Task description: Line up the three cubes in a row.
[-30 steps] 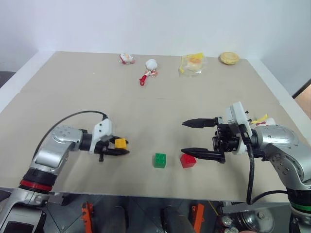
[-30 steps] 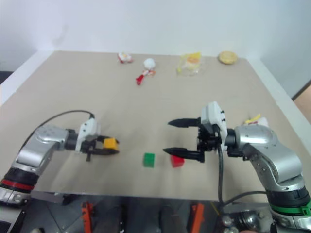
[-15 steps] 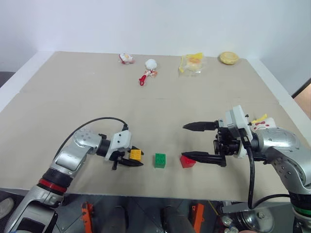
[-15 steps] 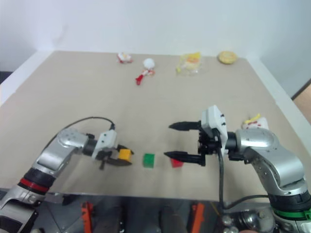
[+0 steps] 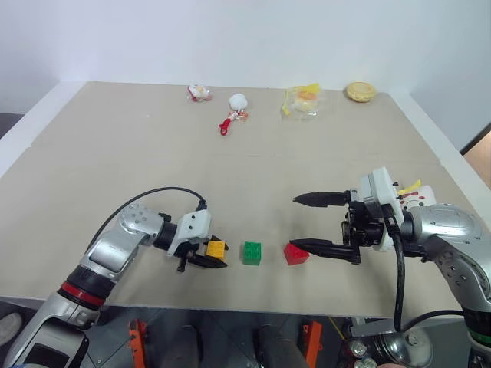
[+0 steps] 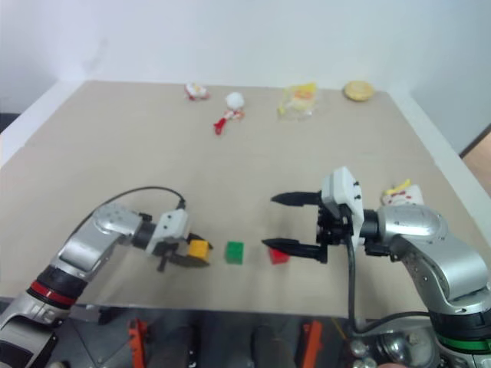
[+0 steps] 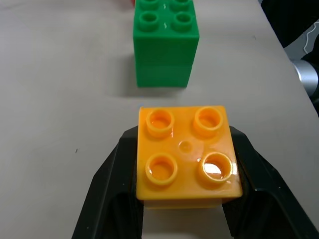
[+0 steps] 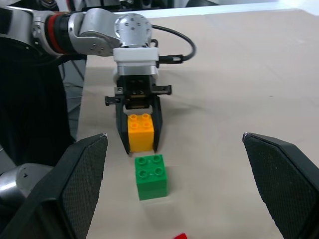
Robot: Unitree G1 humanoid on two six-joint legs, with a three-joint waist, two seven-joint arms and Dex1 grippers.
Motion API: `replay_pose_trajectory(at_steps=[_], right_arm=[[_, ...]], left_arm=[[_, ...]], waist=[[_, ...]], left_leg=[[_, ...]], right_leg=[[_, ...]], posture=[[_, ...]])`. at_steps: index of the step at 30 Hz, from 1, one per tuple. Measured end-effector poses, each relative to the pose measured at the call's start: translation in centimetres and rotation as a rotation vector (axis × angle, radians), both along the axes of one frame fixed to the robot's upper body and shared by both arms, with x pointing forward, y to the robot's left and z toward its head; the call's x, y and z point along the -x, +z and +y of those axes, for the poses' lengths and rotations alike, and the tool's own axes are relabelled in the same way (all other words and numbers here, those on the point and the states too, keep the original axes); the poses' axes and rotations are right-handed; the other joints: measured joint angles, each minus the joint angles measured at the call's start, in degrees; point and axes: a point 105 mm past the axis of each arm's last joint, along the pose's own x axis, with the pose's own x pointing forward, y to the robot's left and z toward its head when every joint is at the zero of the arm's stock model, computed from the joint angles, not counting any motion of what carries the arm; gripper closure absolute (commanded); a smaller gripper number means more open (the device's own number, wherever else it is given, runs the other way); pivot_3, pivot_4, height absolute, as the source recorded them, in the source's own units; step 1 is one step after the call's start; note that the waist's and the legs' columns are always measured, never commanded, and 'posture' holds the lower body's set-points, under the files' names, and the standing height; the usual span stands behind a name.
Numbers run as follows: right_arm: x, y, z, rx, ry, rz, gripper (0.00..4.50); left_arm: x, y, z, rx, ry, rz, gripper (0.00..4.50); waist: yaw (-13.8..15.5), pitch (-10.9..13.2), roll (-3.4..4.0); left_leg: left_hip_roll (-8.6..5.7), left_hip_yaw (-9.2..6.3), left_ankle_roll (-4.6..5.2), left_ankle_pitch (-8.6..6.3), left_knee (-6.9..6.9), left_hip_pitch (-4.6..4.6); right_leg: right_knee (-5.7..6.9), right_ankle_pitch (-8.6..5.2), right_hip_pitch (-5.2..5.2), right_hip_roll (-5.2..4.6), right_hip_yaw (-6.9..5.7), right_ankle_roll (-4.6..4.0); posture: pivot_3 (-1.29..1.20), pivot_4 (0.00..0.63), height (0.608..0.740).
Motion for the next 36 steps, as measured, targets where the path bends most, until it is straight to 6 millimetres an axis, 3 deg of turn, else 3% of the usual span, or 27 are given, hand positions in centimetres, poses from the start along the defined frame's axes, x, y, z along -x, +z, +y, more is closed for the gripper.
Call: replay_pose_trajectory(at_steps=[14,16,22,28,32,36], right_arm=[[0.1,0.0,0.0,0.0,0.004,0.0,0.0],[0.1,0.1,0.1,0.0,0.005,-0.001,0.0],[0.1,0.1,0.1,0.0,0.006,-0.002,0.0],[0.1,0.1,0.1,0.0,0.006,-0.001,0.0],[0.2,0.3,0.0,-0.021,0.008,0.016,0.0],[-0.1,1.8,-0.4,-0.12,-0.04,-0.008,0.0]], left_arm=[[0.0,0.1,1.6,-0.013,0.041,0.005,3.12],[0.0,0.1,1.6,-0.013,0.04,0.005,2.08],[0.2,-0.1,1.6,-0.014,0.019,0.018,0.1],[0.4,0.1,1.2,0.015,0.007,0.033,0.01],[0.5,3.1,0.6,0.17,0.037,0.089,0.01],[-1.1,8.0,0.1,0.437,0.187,0.131,0.01]], waist=[[0.0,0.0,0.0],[0.0,0.0,0.0],[0.0,0.0,0.0],[0.0,0.0,0.0],[0.0,0.0,0.0],[0.0,0.0,-0.03]], left_leg=[[0.01,0.01,0.0,0.0,0.0,0.0],[0.01,0.0,0.0,0.0,0.0,0.01],[0.01,0.01,0.0,0.0,0.0,0.0],[0.01,0.01,0.0,0.0,0.01,0.0],[0.03,0.0,0.0,0.0,0.0,-0.03],[0.03,-0.09,0.0,0.0,0.06,-0.02]], right_leg=[[0.0,0.0,0.0,-0.01,0.0,-0.01],[0.0,0.0,0.0,0.0,0.0,-0.01],[0.0,0.0,-0.01,0.0,0.0,-0.01],[0.0,0.0,0.0,-0.01,0.0,-0.01],[0.0,-0.01,-0.02,0.0,-0.01,0.0],[0.01,0.01,0.06,0.01,-0.09,0.05]], posture=[[0.0,0.15,0.738],[0.0,0.15,0.738],[0.0,0.15,0.738],[0.0,0.15,0.738],[0.0,0.15,0.738],[0.0,0.15,0.738]])
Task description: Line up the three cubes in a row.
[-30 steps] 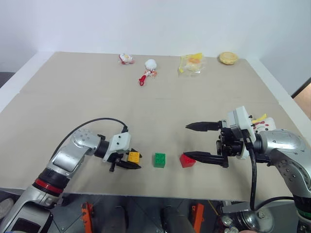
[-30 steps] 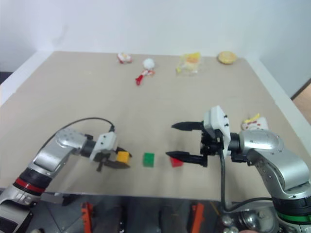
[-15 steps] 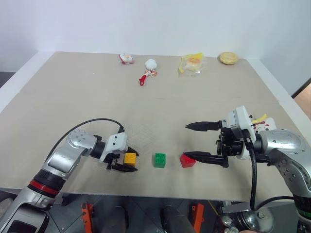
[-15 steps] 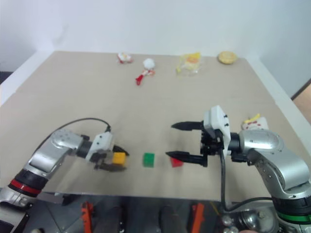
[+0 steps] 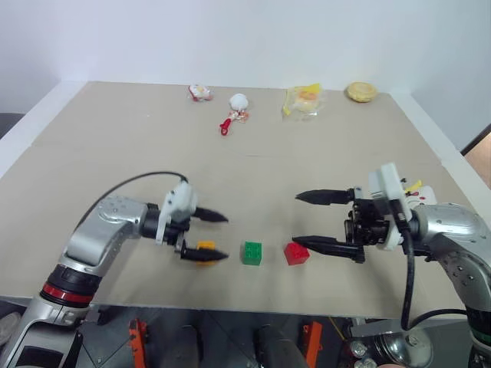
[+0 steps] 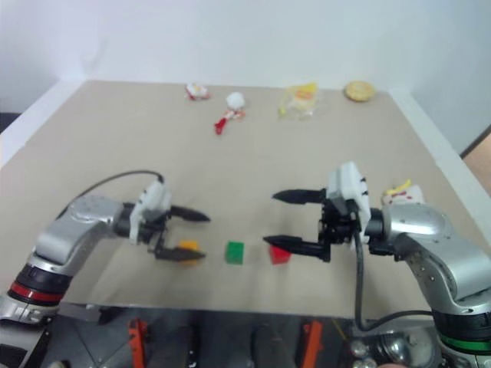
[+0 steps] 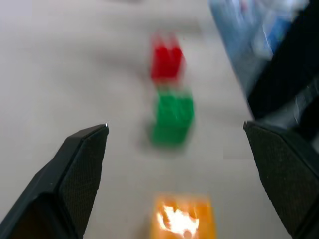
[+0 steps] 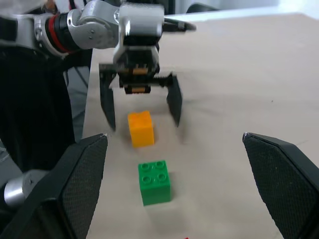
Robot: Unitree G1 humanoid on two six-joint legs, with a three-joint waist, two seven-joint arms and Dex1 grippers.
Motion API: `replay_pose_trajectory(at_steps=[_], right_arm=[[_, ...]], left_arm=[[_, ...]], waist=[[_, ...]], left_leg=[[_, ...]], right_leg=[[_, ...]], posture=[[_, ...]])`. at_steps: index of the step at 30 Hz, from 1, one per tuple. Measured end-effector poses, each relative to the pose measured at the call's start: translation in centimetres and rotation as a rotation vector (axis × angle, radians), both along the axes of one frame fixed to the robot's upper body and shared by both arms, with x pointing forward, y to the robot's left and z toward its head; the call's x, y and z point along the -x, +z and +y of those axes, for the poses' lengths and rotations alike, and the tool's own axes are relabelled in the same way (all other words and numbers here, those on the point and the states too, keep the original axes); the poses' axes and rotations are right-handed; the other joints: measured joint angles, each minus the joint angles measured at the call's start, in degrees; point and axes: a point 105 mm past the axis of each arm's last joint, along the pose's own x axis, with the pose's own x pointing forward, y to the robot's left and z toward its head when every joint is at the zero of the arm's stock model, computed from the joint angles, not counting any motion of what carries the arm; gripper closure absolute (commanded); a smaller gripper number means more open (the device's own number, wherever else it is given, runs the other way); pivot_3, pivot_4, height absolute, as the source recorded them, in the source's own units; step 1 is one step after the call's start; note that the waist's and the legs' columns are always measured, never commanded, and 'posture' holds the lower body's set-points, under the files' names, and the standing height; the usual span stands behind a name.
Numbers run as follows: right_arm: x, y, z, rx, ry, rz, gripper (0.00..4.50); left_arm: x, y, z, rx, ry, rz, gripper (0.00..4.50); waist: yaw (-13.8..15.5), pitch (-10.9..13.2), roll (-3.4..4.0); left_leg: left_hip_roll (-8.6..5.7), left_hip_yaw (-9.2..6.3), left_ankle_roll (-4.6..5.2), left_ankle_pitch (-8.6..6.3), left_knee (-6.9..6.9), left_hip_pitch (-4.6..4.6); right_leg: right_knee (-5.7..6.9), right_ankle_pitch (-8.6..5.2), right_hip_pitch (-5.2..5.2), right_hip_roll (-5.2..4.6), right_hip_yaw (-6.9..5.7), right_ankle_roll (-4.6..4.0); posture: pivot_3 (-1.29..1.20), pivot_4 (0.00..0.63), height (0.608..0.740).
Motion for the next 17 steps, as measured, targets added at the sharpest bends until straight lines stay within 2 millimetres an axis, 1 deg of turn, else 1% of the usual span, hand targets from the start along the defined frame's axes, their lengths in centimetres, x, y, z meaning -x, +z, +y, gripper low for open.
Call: replay_pose_trajectory(at_steps=[2,3,4,6,7,8,9,12,13,14,15,17], right_arm=[[-0.8,1.0,-0.3,-0.094,-0.069,-0.025,0.0],[-1.2,1.3,-0.4,-0.121,-0.098,-0.031,0.0],[-2.2,1.7,-0.9,-0.191,-0.182,-0.043,0.0],[-3.7,1.6,-1.8,-0.257,-0.318,-0.052,0.0],[-4.6,1.2,-2.5,-0.295,-0.408,-0.049,0.0],[-5.6,0.0,-3.3,-0.339,-0.529,-0.023,0.0],[-6.1,-1.4,-4.0,-0.353,-0.613,0.014,0.0],[-7.2,-4.9,-6.0,-0.341,-0.902,0.038,0.0],[-7.3,-5.5,-6.2,-0.331,-0.956,0.037,0.0],[-7.6,-6.4,-6.8,-0.313,-1.059,0.029,0.0],[-7.7,-6.8,-7.0,-0.301,-1.102,0.026,0.0],[-7.7,-7.1,-7.5,-0.3,-1.189,-0.006,0.0]], left_arm=[[-1.6,2.5,0.1,0.145,0.143,0.009,0.01],[-2.1,3.0,0.2,0.178,0.192,0.002,0.01],[-3.4,3.8,0.7,0.244,0.321,-0.007,0.01],[-4.7,4.0,1.3,0.292,0.462,-0.003,0.01],[-5.4,3.8,1.8,0.313,0.541,-0.006,0.01],[-6.0,3.2,2.3,0.33,0.642,-0.007,0.01],[-6.4,2.4,2.7,0.328,0.708,-0.001,0.01],[-7.4,0.0,4.7,0.299,0.973,-0.031,0.01],[-7.5,-0.5,5.0,0.283,1.02,-0.041,0.01],[-7.7,-1.3,5.9,0.252,1.107,-0.066,0.01],[-7.9,-1.7,6.3,0.238,1.148,-0.072,0.01],[-8.1,-2.1,6.9,0.261,1.239,-0.063,0.01]], waist=[[0.0,0.0,0.0],[0.0,0.0,0.0],[0.0,0.0,0.0],[0.0,0.0,-0.02],[0.0,-0.1,-0.05],[0.0,-0.1,-0.06],[0.0,-0.1,-0.03],[0.1,-0.1,-0.02],[0.1,-0.1,-0.02],[0.0,-0.1,-0.02],[0.0,-0.1,-0.01],[0.0,-0.1,-0.02]], left_leg=[[0.0,-0.02,0.0,0.0,0.1,0.02],[-0.01,-0.01,0.0,0.0,0.11,0.04],[-0.01,-0.01,0.0,0.0,0.14,0.07],[-0.02,-0.01,0.0,0.01,0.14,0.07],[-0.01,-0.02,0.0,0.01,0.14,0.07],[-0.02,-0.03,-0.01,0.02,0.12,0.07],[-0.04,0.0,-0.02,0.02,0.08,0.01],[-0.07,0.04,-0.05,0.03,0.0,0.0],[-0.08,0.07,-0.05,0.03,-0.05,0.0],[-0.08,0.09,-0.06,0.03,-0.06,0.04],[-0.08,0.09,-0.07,0.05,-0.06,0.03],[-0.08,0.07,-0.11,0.1,-0.05,0.04]], right_leg=[[0.02,0.04,0.04,0.02,0.0,0.05],[0.02,0.06,0.07,0.02,0.03,0.07],[0.02,0.08,0.09,0.02,0.05,0.08],[0.02,0.2,0.09,0.04,0.07,0.22],[0.03,0.25,0.09,0.05,0.07,0.31],[0.03,0.26,0.1,0.05,0.07,0.31],[0.04,0.26,0.01,0.05,0.14,0.31],[0.03,0.25,-0.03,0.04,0.23,0.31],[0.03,0.26,-0.05,0.04,0.26,0.31],[0.03,0.26,-0.06,0.05,0.27,0.31],[0.03,0.28,-0.07,0.05,0.27,0.31],[0.03,0.32,-0.05,0.05,0.25,0.31]], posture=[[0.0,0.15,0.738],[0.0,0.15,0.738],[0.0,0.15,0.738],[0.0,0.15,0.738],[0.0,0.15,0.738],[0.0,0.15,0.738],[0.0,0.15,0.738],[0.0,0.15,0.738],[0.0,0.15,0.738],[0.0,0.15,0.738],[0.0,0.15,0.738],[0.0,0.15,0.738]])
